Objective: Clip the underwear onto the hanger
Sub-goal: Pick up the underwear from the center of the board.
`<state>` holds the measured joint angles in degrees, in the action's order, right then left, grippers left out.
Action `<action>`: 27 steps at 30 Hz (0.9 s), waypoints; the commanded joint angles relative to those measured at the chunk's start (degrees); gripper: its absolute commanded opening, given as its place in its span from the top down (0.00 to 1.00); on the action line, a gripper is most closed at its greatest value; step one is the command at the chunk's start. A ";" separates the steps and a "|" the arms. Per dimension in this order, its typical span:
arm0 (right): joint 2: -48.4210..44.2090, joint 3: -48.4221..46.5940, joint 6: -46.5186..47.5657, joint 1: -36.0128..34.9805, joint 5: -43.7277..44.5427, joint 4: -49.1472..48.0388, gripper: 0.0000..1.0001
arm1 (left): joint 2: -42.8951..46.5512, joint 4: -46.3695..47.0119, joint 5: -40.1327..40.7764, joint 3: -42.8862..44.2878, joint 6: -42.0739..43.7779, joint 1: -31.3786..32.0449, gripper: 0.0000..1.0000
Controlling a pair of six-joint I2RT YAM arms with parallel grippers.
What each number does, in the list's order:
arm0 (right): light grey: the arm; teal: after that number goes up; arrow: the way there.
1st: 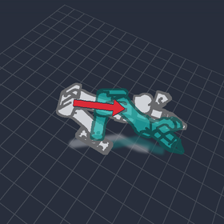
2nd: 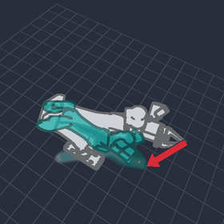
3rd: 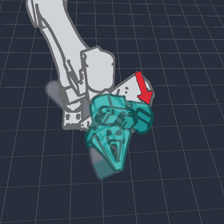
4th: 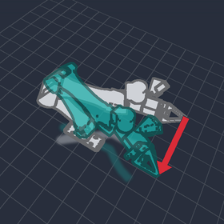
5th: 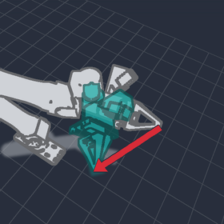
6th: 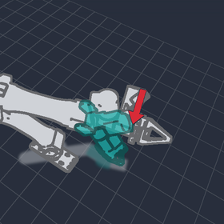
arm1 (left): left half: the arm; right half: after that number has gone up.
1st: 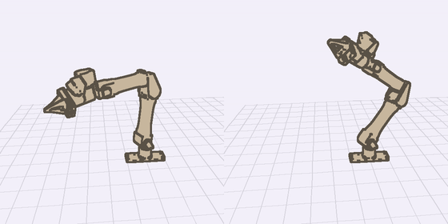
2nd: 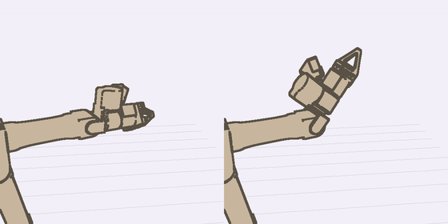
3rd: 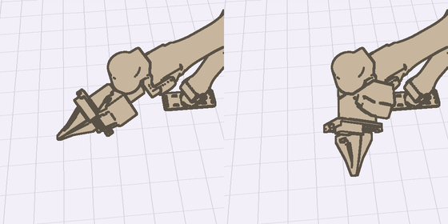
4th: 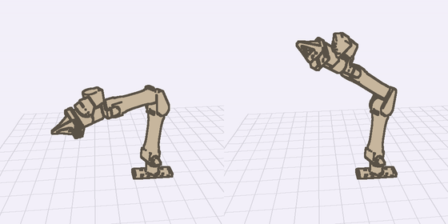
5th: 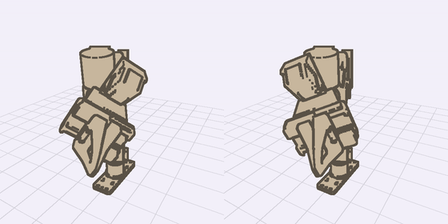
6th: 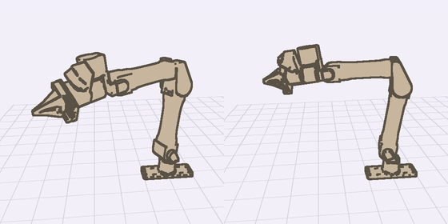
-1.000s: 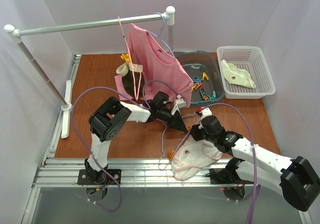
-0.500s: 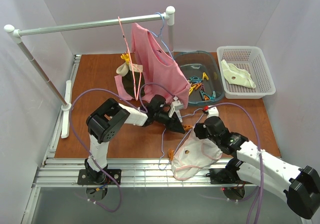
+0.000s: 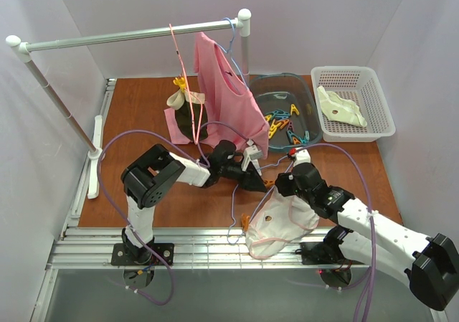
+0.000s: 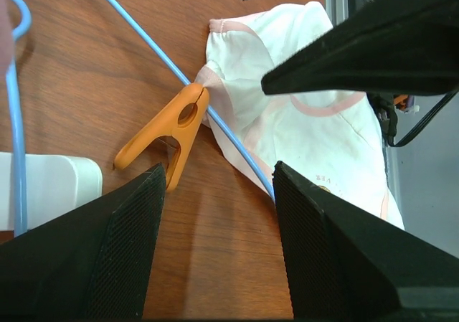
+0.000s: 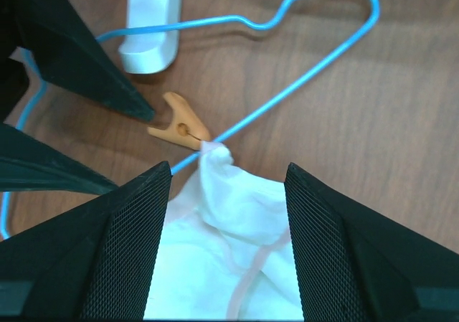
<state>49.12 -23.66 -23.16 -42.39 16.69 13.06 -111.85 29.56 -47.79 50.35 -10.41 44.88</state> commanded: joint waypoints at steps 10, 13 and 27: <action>6.68 3.18 1.27 0.03 -6.41 -8.66 0.55 | 9.63 4.63 10.25 -6.04 -1.98 1.00 0.46; 7.74 3.53 1.01 0.03 -6.84 -8.66 0.66 | 12.09 4.45 11.57 -7.72 -2.24 1.08 0.46; 0.29 -0.51 4.26 0.03 -4.82 -1.91 0.99 | 26.14 18.59 18.78 -20.10 -5.05 1.96 0.44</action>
<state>52.77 -20.78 -20.97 -42.39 11.09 8.88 -90.80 41.34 -32.16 32.73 -14.66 46.33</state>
